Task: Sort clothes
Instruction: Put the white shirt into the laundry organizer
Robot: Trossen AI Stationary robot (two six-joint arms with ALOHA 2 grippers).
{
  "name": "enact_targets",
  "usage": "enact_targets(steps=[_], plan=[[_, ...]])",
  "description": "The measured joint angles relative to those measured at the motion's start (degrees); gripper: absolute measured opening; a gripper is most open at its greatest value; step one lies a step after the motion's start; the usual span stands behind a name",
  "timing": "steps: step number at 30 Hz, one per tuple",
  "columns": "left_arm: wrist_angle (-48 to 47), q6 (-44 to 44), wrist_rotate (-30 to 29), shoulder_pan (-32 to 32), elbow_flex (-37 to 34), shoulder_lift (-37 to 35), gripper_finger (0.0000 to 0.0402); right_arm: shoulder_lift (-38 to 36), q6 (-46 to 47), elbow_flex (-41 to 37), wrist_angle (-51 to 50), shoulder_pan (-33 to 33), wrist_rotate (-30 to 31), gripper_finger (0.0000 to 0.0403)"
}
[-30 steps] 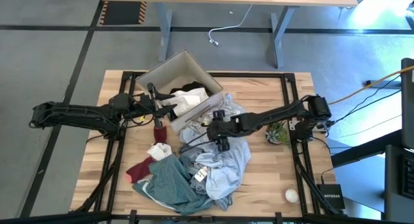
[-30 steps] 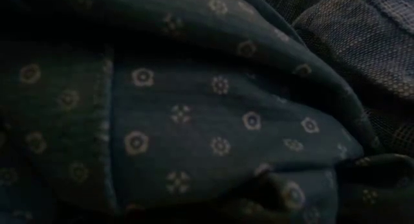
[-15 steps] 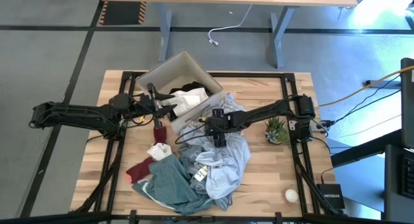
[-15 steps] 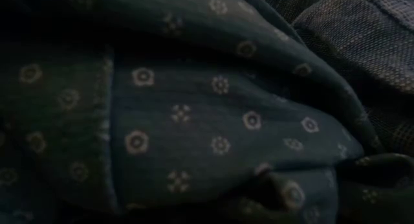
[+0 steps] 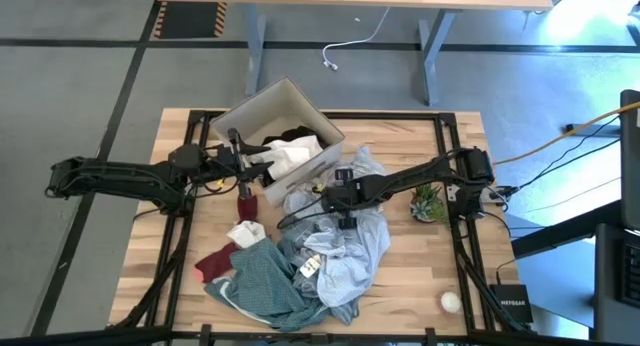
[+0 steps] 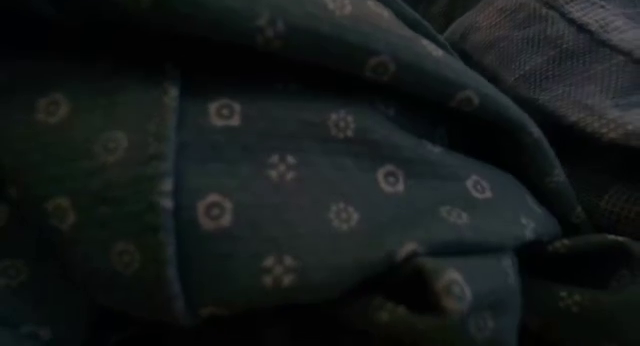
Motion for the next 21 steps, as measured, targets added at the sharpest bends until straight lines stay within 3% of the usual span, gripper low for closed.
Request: enact_targets(steps=[2,12,21], plan=[[-0.1,0.0,0.0,0.0,0.0,0.0,0.0171,-2.5,0.0,0.0,-0.8,1.0,1.9,0.0025],[0.2,0.0,0.0,0.0,0.0,0.0,0.0171,-14.2,1.3,0.2,-4.6,4.5,15.3,0.0035],[0.0,0.4,0.0,0.0,0.0,0.0,0.0171,-22.9,1.3,0.2,-3.5,5.0,20.6,0.0028]])
